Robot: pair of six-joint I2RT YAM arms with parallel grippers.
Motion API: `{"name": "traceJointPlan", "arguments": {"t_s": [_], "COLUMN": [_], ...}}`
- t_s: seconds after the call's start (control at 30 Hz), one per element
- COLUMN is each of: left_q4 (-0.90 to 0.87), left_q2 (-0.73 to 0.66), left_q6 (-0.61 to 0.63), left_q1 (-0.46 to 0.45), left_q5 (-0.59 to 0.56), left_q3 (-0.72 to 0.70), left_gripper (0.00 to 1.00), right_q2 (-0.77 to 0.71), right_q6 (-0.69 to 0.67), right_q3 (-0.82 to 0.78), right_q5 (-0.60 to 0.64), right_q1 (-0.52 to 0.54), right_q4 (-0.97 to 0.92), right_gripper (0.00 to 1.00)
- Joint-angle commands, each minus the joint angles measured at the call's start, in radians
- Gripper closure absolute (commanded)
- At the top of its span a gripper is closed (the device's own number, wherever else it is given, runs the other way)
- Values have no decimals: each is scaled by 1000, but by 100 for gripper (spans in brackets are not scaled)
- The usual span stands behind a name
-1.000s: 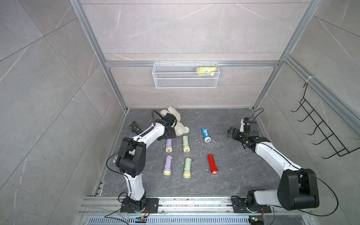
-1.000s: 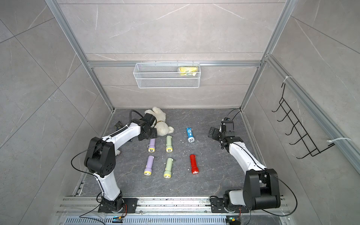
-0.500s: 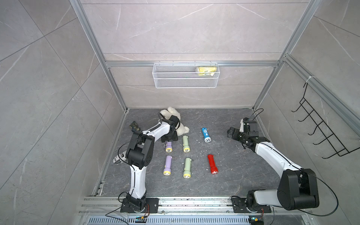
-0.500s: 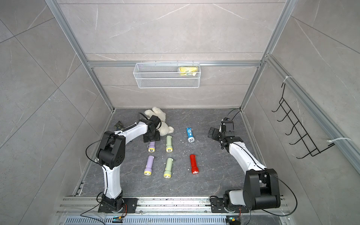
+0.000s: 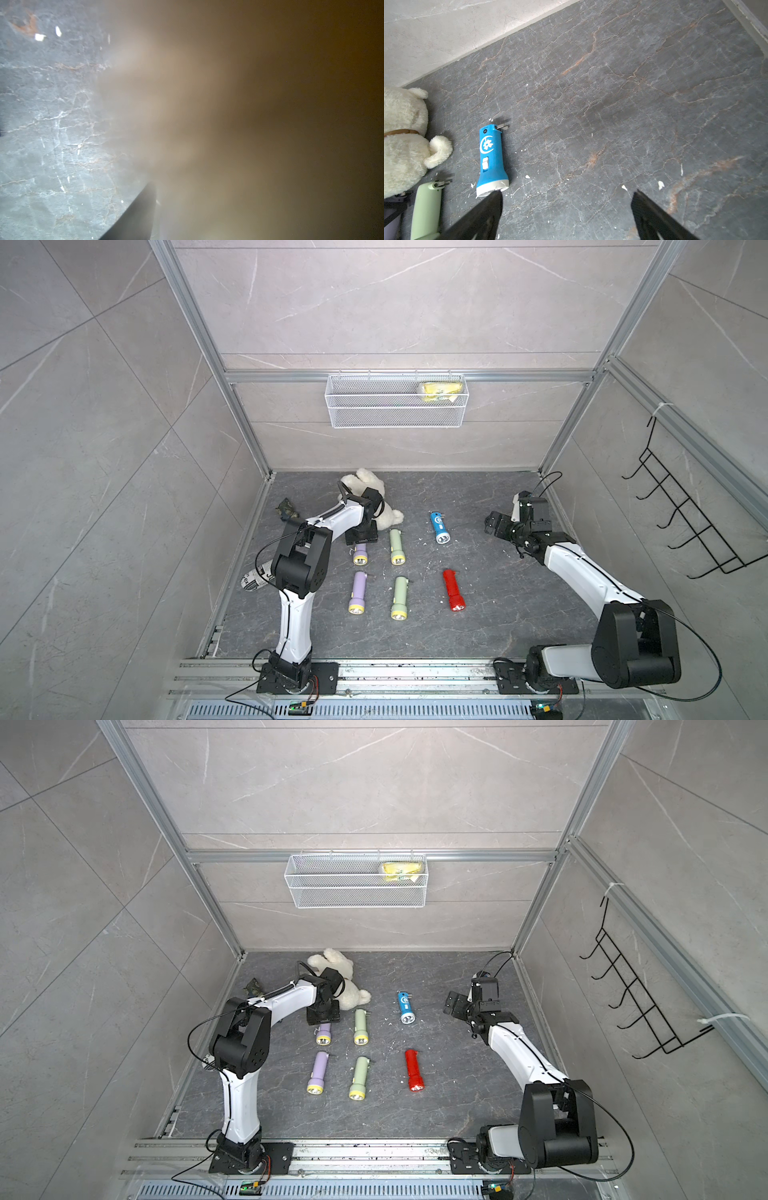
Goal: Close the plug at the bottom of the flashlight
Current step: Pick up the flashlight from the center of the board.
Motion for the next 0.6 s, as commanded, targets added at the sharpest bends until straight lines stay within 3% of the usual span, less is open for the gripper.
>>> {"name": "traceJointPlan", "arguments": {"t_s": [0.0,0.2,0.33,0.57], "left_q4": [-34,-19,-16,-36], "left_q2": [19,32,29,-41], "left_q6": [7,0,0,31], "left_q1": [-8,-9,-12,-12], "left_q5": [18,26,21,-29], "left_q3": [-23,-40,-43,-36], "left_gripper": [42,51,64,68], "right_q2": [18,6,8,24], "right_q6": [-10,-10,-10,-11], "right_q3": [-6,-6,-4,9], "right_q5": [13,29,30,17], "right_q1": [3,4,4,4], "right_q4": [-14,-20,-22,-31], "right_gripper": [0,0,0,0]}}
